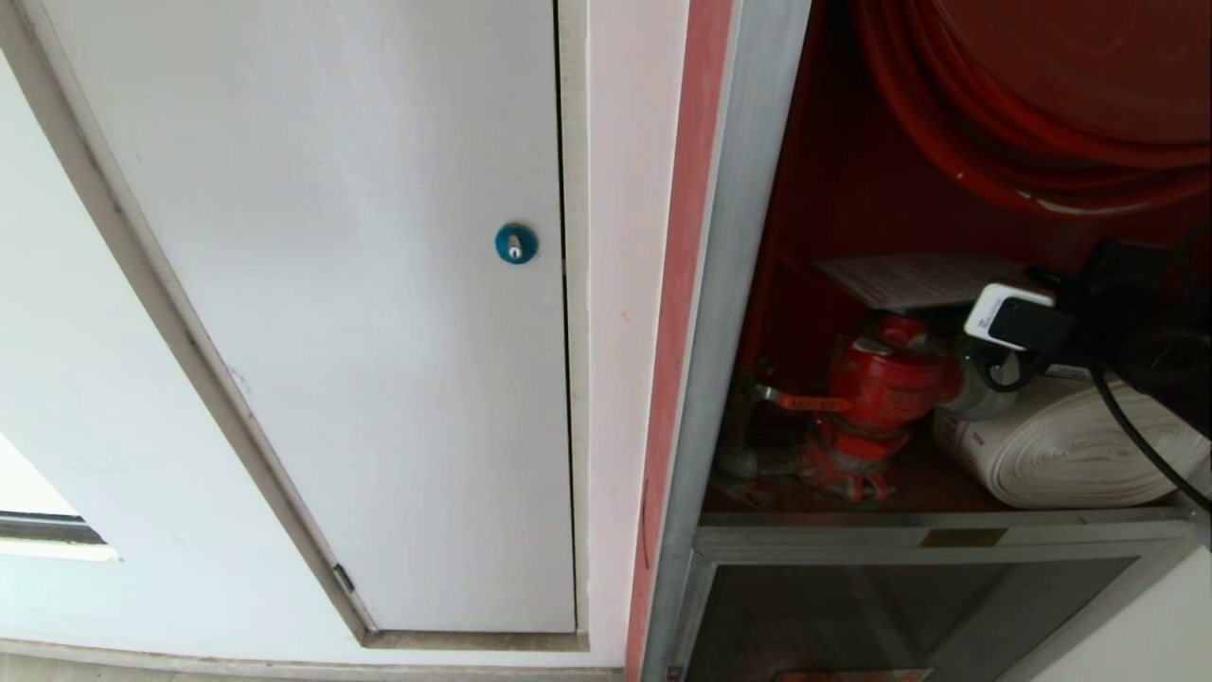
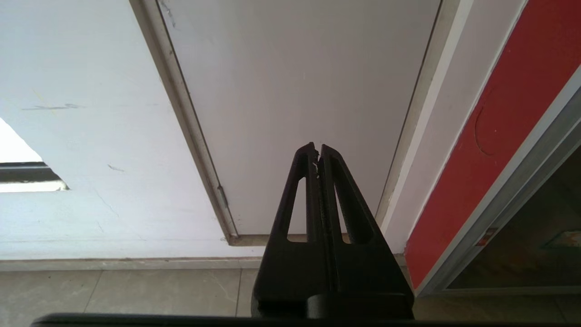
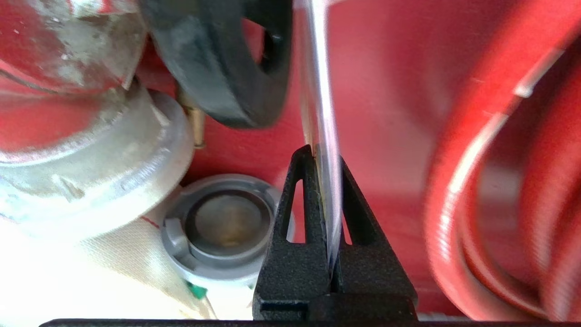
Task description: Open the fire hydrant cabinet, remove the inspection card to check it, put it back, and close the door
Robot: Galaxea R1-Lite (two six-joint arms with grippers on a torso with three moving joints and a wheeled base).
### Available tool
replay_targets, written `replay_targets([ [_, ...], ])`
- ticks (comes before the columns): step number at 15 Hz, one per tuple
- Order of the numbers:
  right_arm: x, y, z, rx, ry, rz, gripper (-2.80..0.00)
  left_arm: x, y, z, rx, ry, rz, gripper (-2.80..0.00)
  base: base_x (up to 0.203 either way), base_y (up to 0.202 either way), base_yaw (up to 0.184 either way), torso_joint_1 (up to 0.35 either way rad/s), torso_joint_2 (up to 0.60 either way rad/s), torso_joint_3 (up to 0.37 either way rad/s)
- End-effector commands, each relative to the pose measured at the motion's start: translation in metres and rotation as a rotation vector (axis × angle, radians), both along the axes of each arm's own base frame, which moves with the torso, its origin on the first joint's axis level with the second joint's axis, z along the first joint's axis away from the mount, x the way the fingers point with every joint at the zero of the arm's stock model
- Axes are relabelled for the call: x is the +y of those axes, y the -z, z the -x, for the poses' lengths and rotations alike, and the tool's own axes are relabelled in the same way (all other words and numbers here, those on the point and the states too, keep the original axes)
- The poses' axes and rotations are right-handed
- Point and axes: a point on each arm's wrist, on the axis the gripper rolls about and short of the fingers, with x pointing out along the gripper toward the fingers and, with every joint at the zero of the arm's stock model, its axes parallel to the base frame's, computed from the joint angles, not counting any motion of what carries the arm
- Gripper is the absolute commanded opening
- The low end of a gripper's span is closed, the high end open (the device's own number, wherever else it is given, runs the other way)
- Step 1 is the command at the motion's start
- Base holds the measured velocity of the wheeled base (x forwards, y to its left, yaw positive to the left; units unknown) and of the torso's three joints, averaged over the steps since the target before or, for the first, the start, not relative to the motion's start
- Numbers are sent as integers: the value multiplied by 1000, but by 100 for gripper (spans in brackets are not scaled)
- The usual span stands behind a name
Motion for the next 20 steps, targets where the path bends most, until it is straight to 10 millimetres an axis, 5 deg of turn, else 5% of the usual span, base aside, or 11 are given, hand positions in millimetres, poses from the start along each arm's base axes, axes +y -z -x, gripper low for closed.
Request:
replay_targets([
  [1, 1, -7, 11, -29, 1, 10, -280, 0, 0, 0, 1, 0, 0, -280, 0, 0, 0, 0, 0, 0],
  [14, 7, -27, 79, -133, -38, -61, -280, 0, 0, 0, 1, 0, 0, -280, 0, 0, 0, 0, 0, 0],
  [20, 15, -40, 147, -120, -81, -237, -280, 0, 0, 0, 1, 0, 0, -280, 0, 0, 0, 0, 0, 0],
])
